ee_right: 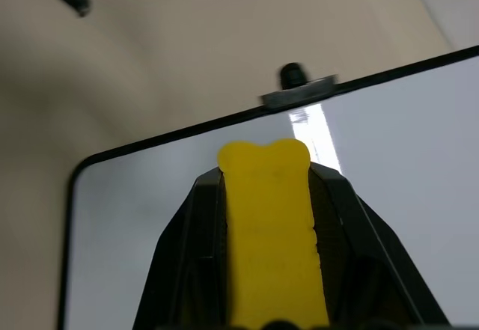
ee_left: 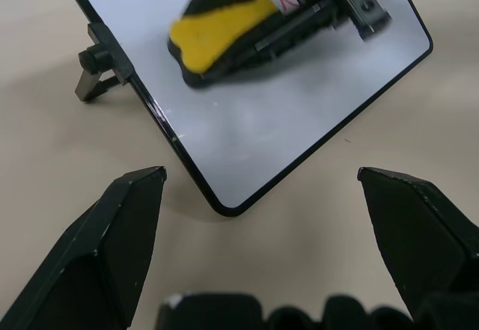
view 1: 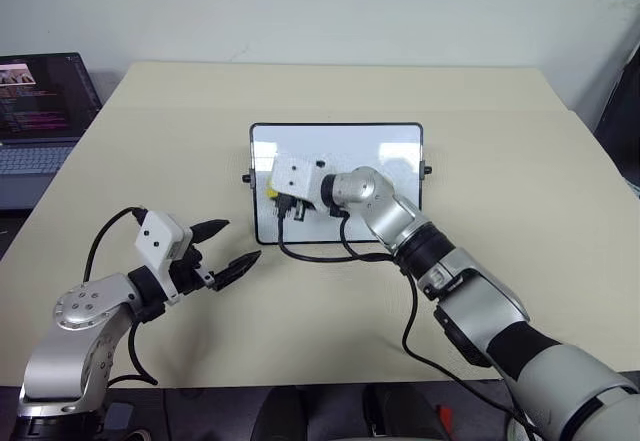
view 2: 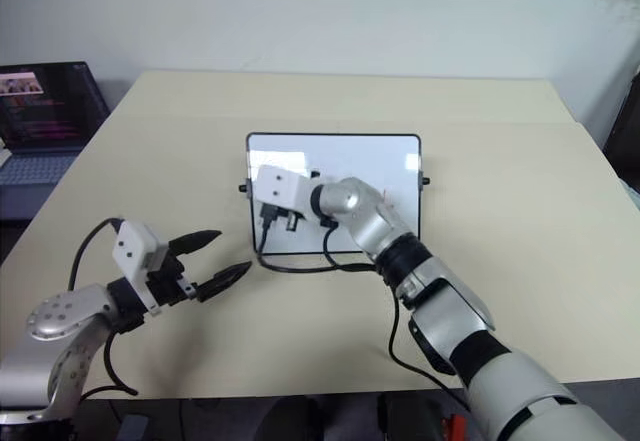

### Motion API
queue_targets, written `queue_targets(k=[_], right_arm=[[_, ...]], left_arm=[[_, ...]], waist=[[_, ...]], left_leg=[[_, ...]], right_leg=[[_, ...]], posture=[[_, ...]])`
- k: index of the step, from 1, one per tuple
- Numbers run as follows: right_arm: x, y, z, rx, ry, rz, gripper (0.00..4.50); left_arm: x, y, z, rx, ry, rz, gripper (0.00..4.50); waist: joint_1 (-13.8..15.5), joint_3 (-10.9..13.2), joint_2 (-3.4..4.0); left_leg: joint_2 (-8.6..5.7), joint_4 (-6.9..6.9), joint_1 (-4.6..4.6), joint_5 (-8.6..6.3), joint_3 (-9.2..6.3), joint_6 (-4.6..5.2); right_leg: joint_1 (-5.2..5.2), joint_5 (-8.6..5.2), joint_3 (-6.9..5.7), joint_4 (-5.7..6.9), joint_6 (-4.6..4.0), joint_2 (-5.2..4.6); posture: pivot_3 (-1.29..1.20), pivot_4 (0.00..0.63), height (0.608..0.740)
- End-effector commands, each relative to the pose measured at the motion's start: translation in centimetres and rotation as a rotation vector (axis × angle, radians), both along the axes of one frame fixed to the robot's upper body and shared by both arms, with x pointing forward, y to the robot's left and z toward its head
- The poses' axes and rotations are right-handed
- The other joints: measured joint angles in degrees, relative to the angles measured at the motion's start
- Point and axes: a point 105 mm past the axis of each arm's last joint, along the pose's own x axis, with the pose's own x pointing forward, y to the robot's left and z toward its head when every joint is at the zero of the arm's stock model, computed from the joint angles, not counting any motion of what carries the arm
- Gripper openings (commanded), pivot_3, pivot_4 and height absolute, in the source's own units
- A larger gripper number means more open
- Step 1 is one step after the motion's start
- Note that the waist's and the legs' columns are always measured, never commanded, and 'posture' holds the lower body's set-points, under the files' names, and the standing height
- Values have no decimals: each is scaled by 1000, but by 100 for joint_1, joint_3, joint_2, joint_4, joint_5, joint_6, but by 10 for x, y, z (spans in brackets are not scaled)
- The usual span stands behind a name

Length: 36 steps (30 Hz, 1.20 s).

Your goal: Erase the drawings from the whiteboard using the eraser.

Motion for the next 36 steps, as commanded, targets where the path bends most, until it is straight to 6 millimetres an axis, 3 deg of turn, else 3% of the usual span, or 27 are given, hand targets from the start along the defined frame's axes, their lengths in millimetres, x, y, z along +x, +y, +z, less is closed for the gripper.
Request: queue_targets(k=[1, 4, 5, 9, 15, 17, 22, 26, 32, 36], right_arm=[[11, -2, 21, 66, -79, -63, 1144], [21, -2, 42, 135, -157, -121, 1144], [22, -3, 41, 125, -157, -125, 1144], [21, -16, 11, -2, -91, -104, 1144], [0, -27, -20, -143, -2, 4, 1144], [4, -26, -13, -118, -52, -26, 1144], [25, -31, 26, 22, -200, -162, 1144], [25, -36, 14, -28, -170, -158, 1143], [4, -30, -14, -100, -55, -47, 1143], [2, -21, -3, -38, -86, -51, 1143]], left_arm=[[-4, -7, 10, 8, -44, -40, 4500], [-3, -8, 10, 5, -45, -43, 4500], [-3, -10, 9, 3, -45, -49, 4500], [-2, -12, 9, -1, -42, -60, 4500], [-3, -15, 6, -7, -34, -72, 4500], [-2, -15, 6, -8, -32, -77, 4500], [-1, -16, 7, -7, -32, -86, 4500], [-1, -17, 7, -8, -30, -92, 4500], [-1, -19, 6, -10, -29, -95, 4500], [-2, -18, 6, -10, -30, -93, 4500]], waist=[[-4, 0, 0], [-2, 1, 0], [-1, 0, 0], [1, 0, -1], [10, -3, -3], [4, -3, -3], [9, -1, -3], [5, -2, -4], [-1, -3, -5], [-6, -3, -5]], left_leg=[[0, 0, 2, 0, 0, 0], [0, 1, 4, 1, -2, -1], [-1, 2, 5, 1, -2, -1], [-1, 1, 3, 1, 2, -1], [-1, 2, 9, 1, 0, -1], [-1, 2, 16, 1, 2, -1], [-2, 8, 33, 7, 2, -4], [-5, 10, 40, 10, 7, -4], [-4, 6, 42, 9, 9, -4], [-3, 7, 46, 10, 8, -4]], right_leg=[[0, 0, 0, 3, 0, 0], [0, 0, -2, 12, 0, 0], [0, 0, -1, 13, 0, 0], [0, 0, 1, 9, 0, 0], [5, 0, 1, 11, 0, 0], [6, 0, 3, 20, 0, 0], [6, 0, 4, 54, -1, 2], [7, -1, 10, 58, -1, 2], [7, -4, 12, 58, -6, 3], [8, -4, 11, 63, -6, 3]], posture=[[0, 150, 740], [0, 150, 740], [0, 150, 740], [0, 150, 740], [0, 150, 740], [0, 150, 740], [0, 150, 740], [0, 150, 740], [0, 150, 740], [0, 150, 740]])
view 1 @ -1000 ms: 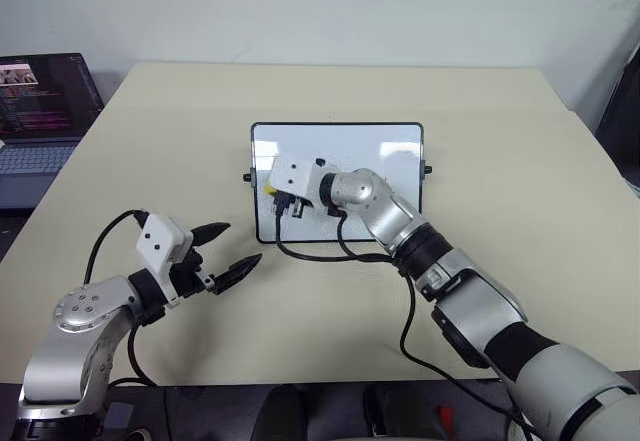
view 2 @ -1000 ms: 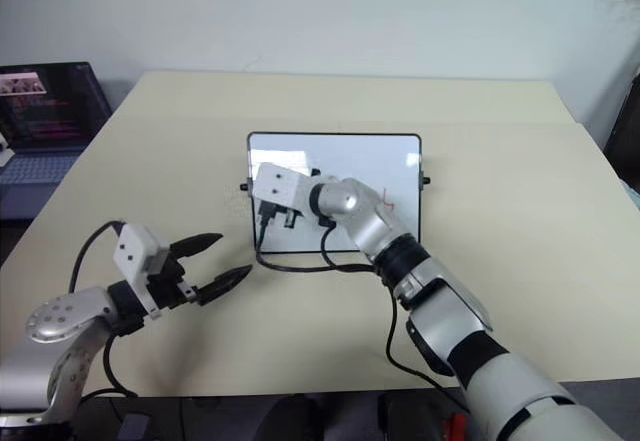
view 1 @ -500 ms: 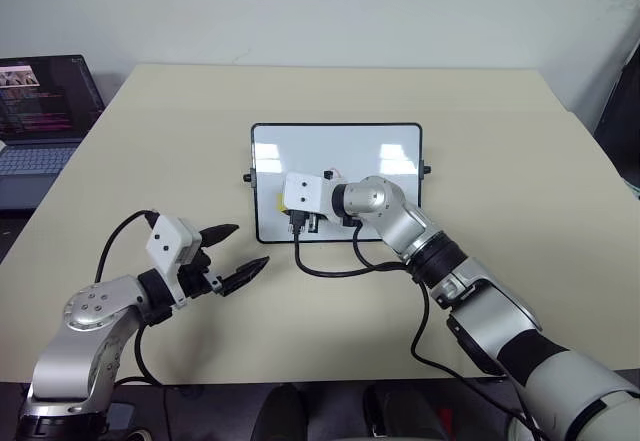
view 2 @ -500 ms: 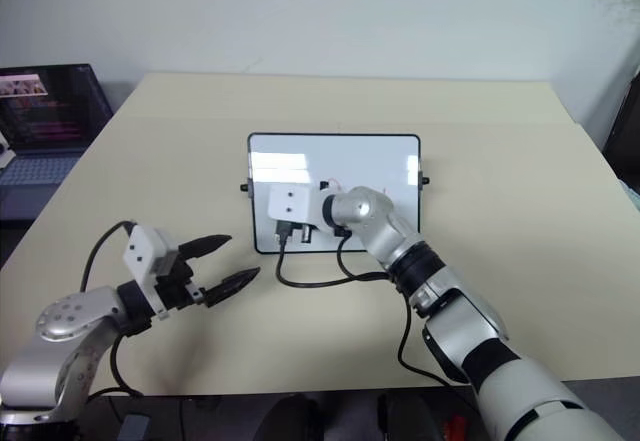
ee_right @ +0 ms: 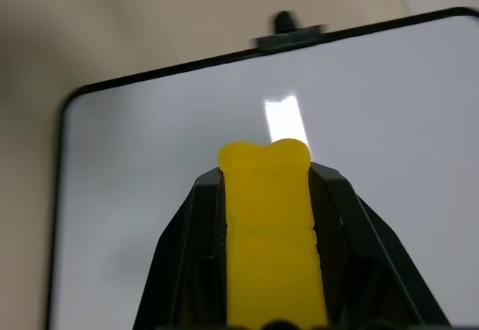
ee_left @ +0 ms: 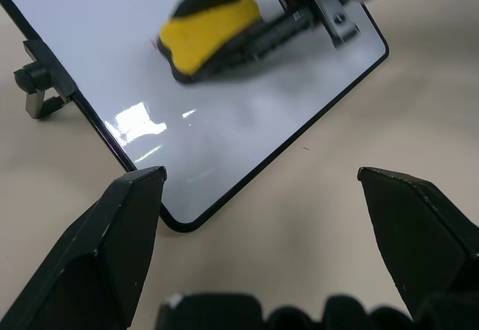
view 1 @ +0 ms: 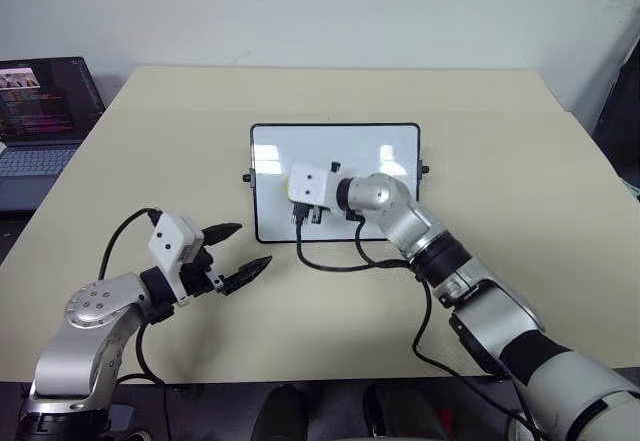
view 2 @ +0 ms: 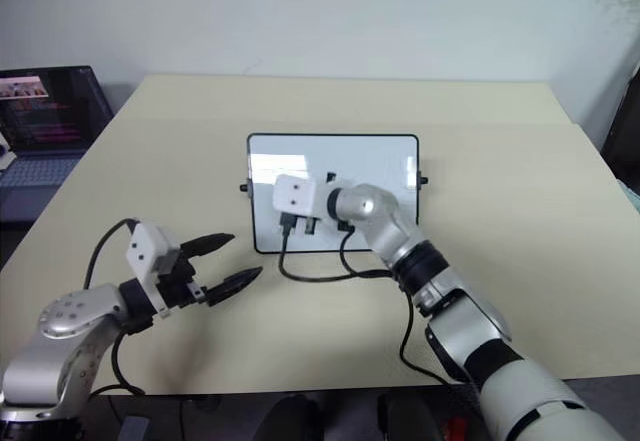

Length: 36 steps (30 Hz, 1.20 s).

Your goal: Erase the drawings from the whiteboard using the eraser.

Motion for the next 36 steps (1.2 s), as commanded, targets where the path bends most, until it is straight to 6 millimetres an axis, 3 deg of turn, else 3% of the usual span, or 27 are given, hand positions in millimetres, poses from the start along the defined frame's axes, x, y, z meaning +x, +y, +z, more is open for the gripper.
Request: queue_targets(k=[1, 6, 13, 16, 18, 20, 22, 26, 31, 36], right_arm=[[6, 2, 13, 55, -46, -44, 1143], [20, -1, 29, 119, -121, -119, 1143], [14, -5, 14, 64, -45, -80, 1143], [9, -1, 34, 191, -37, -70, 1143], [1, -3, 59, 331, -13, -59, 1143], [-16, -11, 78, 463, 48, -27, 1143], [-42, -32, 85, 565, 155, 2, 1142], [-75, -70, 58, 546, 270, -52, 1141], [-88, -113, 15, 463, 315, -244, 1141], [-92, -125, 3, 447, 305, -308, 1141]], left_arm=[[-1, -4, 8, 0, -37, -19, 4500], [-1, -4, 8, 1, -36, -22, 4500], [1, -7, 8, -2, -35, -34, 4500], [3, -9, 9, -4, -40, -40, 4500], [5, -12, 10, -6, -48, -51, 4500], [6, -16, 12, -9, -58, -68, 4500], [6, -22, 15, -8, -70, -95, 4500], [5, -29, 19, -6, -81, -135, 4500], [7, -34, 24, 2, -94, -172, 4500], [11, -35, 28, 6, -103, -186, 4500]], waist=[[-4, 0, 0], [-19, 1, 0], [-17, 1, 0], [-18, 1, 0], [-13, 3, 0], [-10, 4, 1], [24, 3, 1], [63, 1, 0], [45, 2, 1], [-29, 3, 1]], left_leg=[[0, 0, 2, 0, 0, 0], [1, 0, 1, 0, 0, 0], [0, -1, 0, 0, 1, 0], [1, -1, -1, 0, 0, 0], [1, -2, -4, 0, 0, 0], [1, -3, -18, 0, -4, 0], [2, -6, -36, -1, -12, 0], [3, -10, -69, -3, -38, 0], [0, -10, -71, -3, -34, 1], [3, -10, -57, -3, -21, 1]], right_leg=[[0, 0, 0, 1, 0, 1], [0, 0, 1, 1, 0, 2], [0, 0, 2, -2, 0, 2], [0, 0, 1, -3, 0, 2], [-1, 0, 2, -4, 0, 2], [-5, -1, -2, -11, 0, 2], [-12, -1, -9, -25, 0, 2], [-10, 0, -34, -78, 1, -1], [-9, 0, -31, -86, 2, -2], [-9, 0, -13, -76, 3, 13]], posture=[[0, 150, 740], [0, 150, 740], [0, 150, 740], [0, 150, 740], [0, 150, 740], [0, 150, 740], [0, 150, 740], [0, 150, 740], [0, 150, 740], [0, 150, 740]])
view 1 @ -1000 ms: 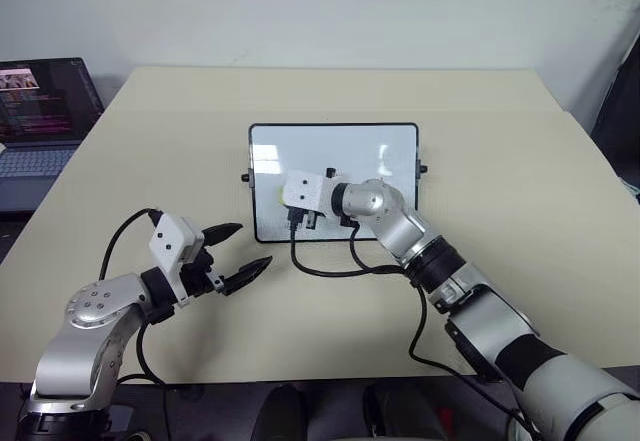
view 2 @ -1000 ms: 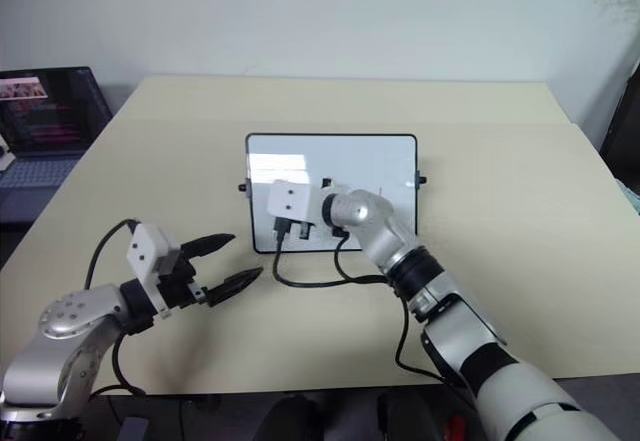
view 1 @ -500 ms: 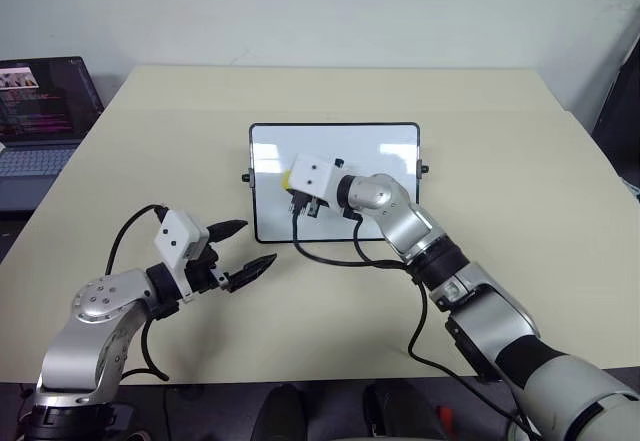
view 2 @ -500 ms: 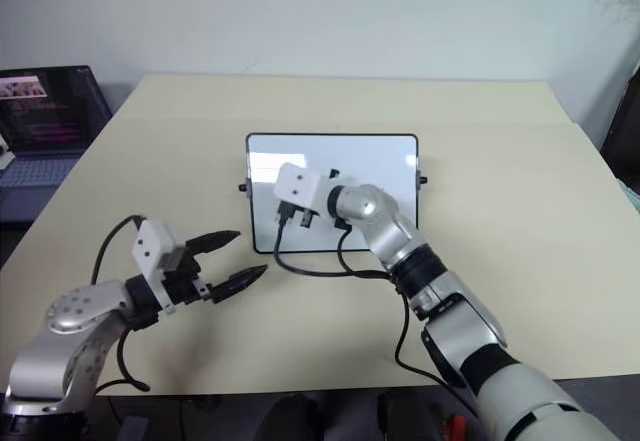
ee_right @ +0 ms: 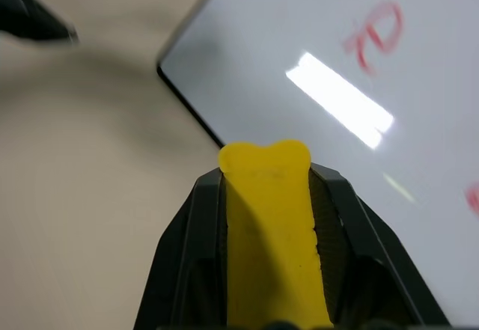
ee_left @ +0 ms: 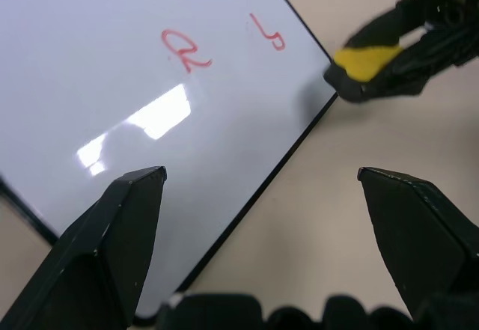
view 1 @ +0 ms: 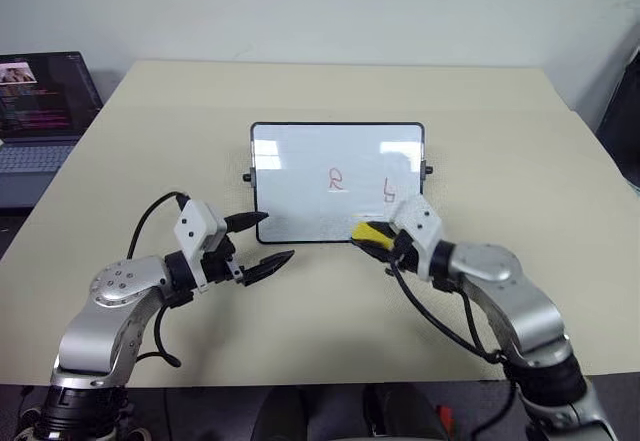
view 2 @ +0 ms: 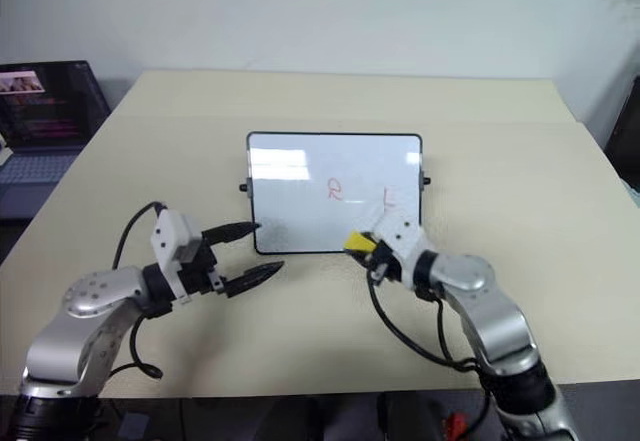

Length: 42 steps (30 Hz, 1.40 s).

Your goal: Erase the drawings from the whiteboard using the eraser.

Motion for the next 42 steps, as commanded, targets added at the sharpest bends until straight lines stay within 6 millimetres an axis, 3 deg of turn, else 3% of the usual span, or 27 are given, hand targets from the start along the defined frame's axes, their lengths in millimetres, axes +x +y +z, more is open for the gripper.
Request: queue_targets(k=[1, 7, 11, 19, 22, 25, 29, 31, 37, 42], right_arm=[[-5, 2, 17, 10, -91, -2, 1141], [-1, 13, 24, 18, -147, 11, 1141], [26, 24, 48, 51, -272, -50, 1141], [72, 49, 66, 5, -386, -94, 1141], [83, 53, 63, -21, -394, -105, 1141], [88, 56, 48, -93, -368, -87, 1141], [71, 62, 18, -175, -253, 41, 1140], [67, 62, 13, -200, -241, 69, 1140], [99, 47, 57, -113, -428, -158, 1140], [103, 45, 62, -99, -458, -188, 1140]], left_arm=[[1, -3, 11, 10, -43, -33, 4500], [3, -4, 11, 16, -47, -38, 4500], [5, 3, 13, 36, -48, -19, 4500], [-5, 3, 11, 40, -41, -10, 4500], [-6, 4, 12, 42, -46, -3, 4500], [-8, 4, 12, 40, -46, 3, 4500], [-9, 5, 11, 40, -44, 8, 4500], [-9, 5, 11, 39, -45, 9, 4500], [-8, 4, 10, 39, -40, -1, 4500], [-6, 3, 10, 41, -38, -8, 4500]], waist=[[-6, 0, 0], [-3, 0, -1], [-20, 1, -1], [3, 0, -2], [15, 0, -2], [28, 0, -2], [45, -1, -2], [47, -1, -2], [41, -1, -2], [47, -1, -2]], left_leg=[[2, 0, 1, 0, 0, 0], [-2, 0, -2, 0, 4, 0], [1, 1, 2, 0, 5, -1], [-1, 1, -6, 0, 9, -1], [0, 0, -9, 0, 6, -1], [0, 1, -8, 0, 8, 0], [0, 2, -7, 0, 7, 0], [0, 2, -5, 0, 5, 0], [-1, 9, 4, 1, 8, -1], [-2, 9, 3, 1, 9, -1]], right_leg=[[0, 0, 0, 0, 0, 2], [2, -1, 4, -7, 1, 2], [1, 0, 5, -2, 1, 3], [-2, 1, 6, -8, 0, 0], [-4, 1, 4, -9, -1, -1], [-4, 1, 5, -8, -1, -4], [-3, 1, 3, -6, -1, -5], [-2, 1, 1, -4, -1, -5], [-1, 2, 5, 17, -1, -4], [-1, 2, 6, 15, -1, -4]], posture=[[0, 150, 740], [0, 150, 740], [0, 150, 740], [0, 150, 740], [0, 150, 740], [0, 150, 740], [0, 150, 740], [0, 150, 740], [0, 150, 740], [0, 150, 740]])
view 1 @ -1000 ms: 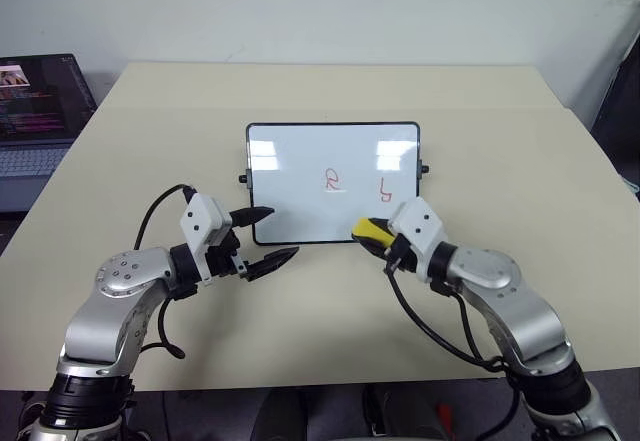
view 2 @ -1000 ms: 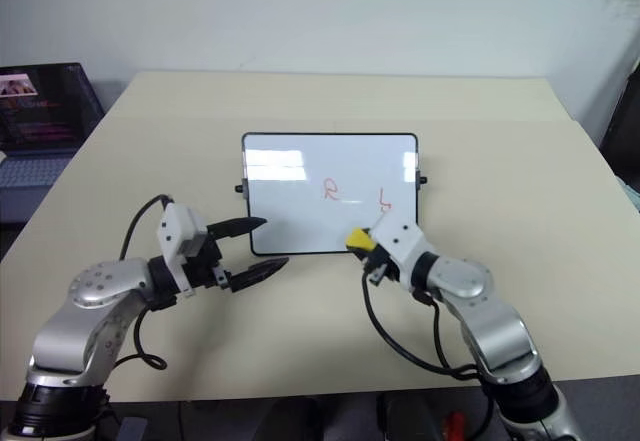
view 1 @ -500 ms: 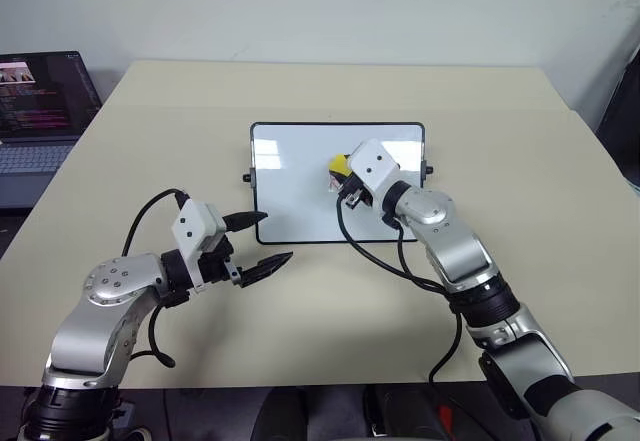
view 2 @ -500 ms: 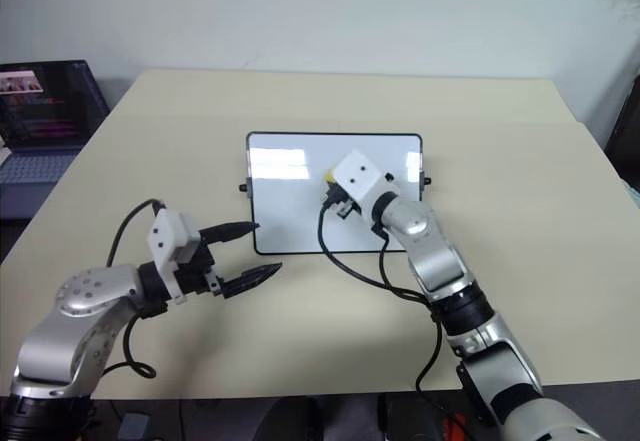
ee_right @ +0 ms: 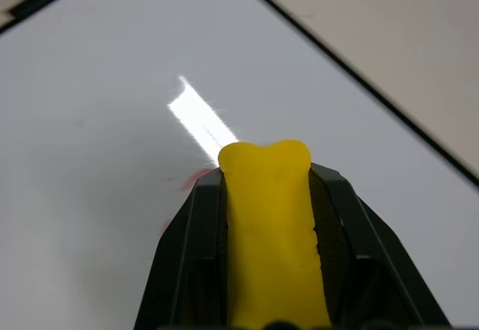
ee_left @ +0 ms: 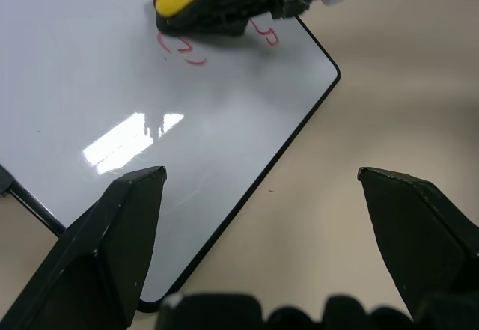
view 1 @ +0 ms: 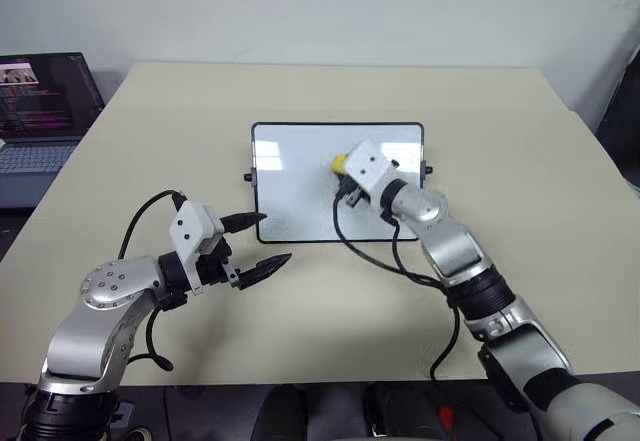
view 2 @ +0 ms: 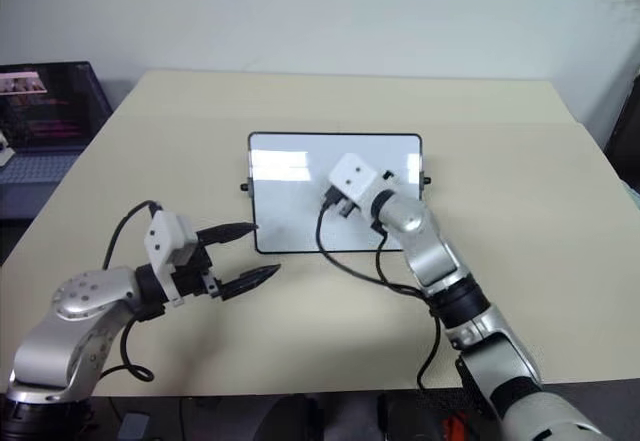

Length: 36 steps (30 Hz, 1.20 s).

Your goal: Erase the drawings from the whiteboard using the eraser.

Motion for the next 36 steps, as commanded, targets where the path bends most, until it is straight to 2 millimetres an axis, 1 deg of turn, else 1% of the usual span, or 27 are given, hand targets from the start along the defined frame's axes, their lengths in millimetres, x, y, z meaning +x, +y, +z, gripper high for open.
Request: queue_targets(k=[1, 4, 5, 8, 12, 14, 16, 21, 22, 24, 28, 30, 33, 36], right_arm=[[-3, 3, 3, 1, -10, 25, 1140], [-19, 14, -23, -76, 106, 130, 1140], [-23, 16, -27, -97, 123, 155, 1140], [-22, 17, -23, -85, 96, 143, 1140], [-5, 8, 6, -33, -51, 21, 1140], [-2, 7, 11, -23, -76, 9, 1140], [-4, 10, 8, -26, -57, 33, 1140], [-17, 20, -17, -64, 93, 139, 1140], [-23, 23, -24, -75, 136, 178, 1140], [-24, 25, -22, -40, 138, 177, 1140], [-8, 16, 2, 21, 25, 71, 1140], [-5, 16, 7, 40, 5, 55, 1140], [-7, 21, 1, 29, 35, 85, 1140], [-18, 29, -17, -21, 119, 160, 1140]], left_arm=[[0, -2, 9, 3, -32, -18, 4500], [0, -2, 9, 3, -30, -24, 4500], [0, -3, 9, 3, -30, -26, 4500], [0, -2, 9, 3, -30, -27, 4500], [0, -3, 9, 5, -26, -34, 4500], [0, -2, 8, 9, -24, -33, 4500], [0, -1, 8, 12, -22, -33, 4500], [0, -1, 7, 15, -21, -37, 4500], [0, -2, 7, 15, -21, -39, 4500], [-1, -2, 7, 17, -19, -44, 4500], [0, -2, 7, 18, -19, -48, 4500], [0, -2, 7, 18, -19, -52, 4500], [0, -3, 7, 19, -18, -57, 4500], [0, -4, 7, 17, -17, -61, 4500]], waist=[[-1, 0, 0], [-1, 0, 0], [-1, -1, -1], [-13, -1, 0], [-11, 0, 0], [-10, 0, 0], [-8, 0, 0], [-11, 0, 0], [-10, 0, 0], [-7, -1, -1], [-14, 0, 0], [-12, 0, 0], [-10, 0, 0], [-13, 0, 0]], left_leg=[[0, 0, -1, 0, 0, 0], [1, -2, -2, 0, 2, 1], [1, -3, -2, 0, 1, 1], [2, -2, 2, 0, 2, 1], [1, 3, 8, 0, 2, 0], [0, 4, 9, 1, 1, 0], [-1, 4, 8, 1, 2, 0], [1, 1, 6, 0, 5, 0], [2, 1, 6, 0, 5, 1], [2, 1, 6, 0, 2, 1], [1, 4, 9, 0, 3, 0], [0, 4, 10, 0, 3, 0], [0, 3, 9, 0, 3, 0], [1, 1, 7, 0, 4, 0]], right_leg=[[0, 0, 0, -2, 0, 0], [0, 0, 2, -7, 0, 0], [0, 0, 1, -7, 0, 0], [0, 0, 2, -1, 0, 0], [0, 0, 2, 15, 0, 0], [0, 0, 2, 19, 0, 0], [0, 0, 3, 18, 0, 0], [0, 0, 4, 8, 0, 0], [0, 0, 4, 8, 0, 0], [0, 0, 2, 8, 0, 0], [0, 0, 4, 17, 0, 0], [0, 0, 3, 19, 0, 0], [0, 0, 3, 16, 0, 0], [0, 0, 4, 11, 0, 0]], posture=[[0, 150, 740], [0, 150, 740], [0, 150, 740], [0, 150, 740], [0, 150, 740], [0, 150, 740], [0, 150, 740], [0, 150, 740], [0, 150, 740], [0, 150, 740], [0, 150, 740], [0, 150, 740], [0, 150, 740], [0, 150, 740]])
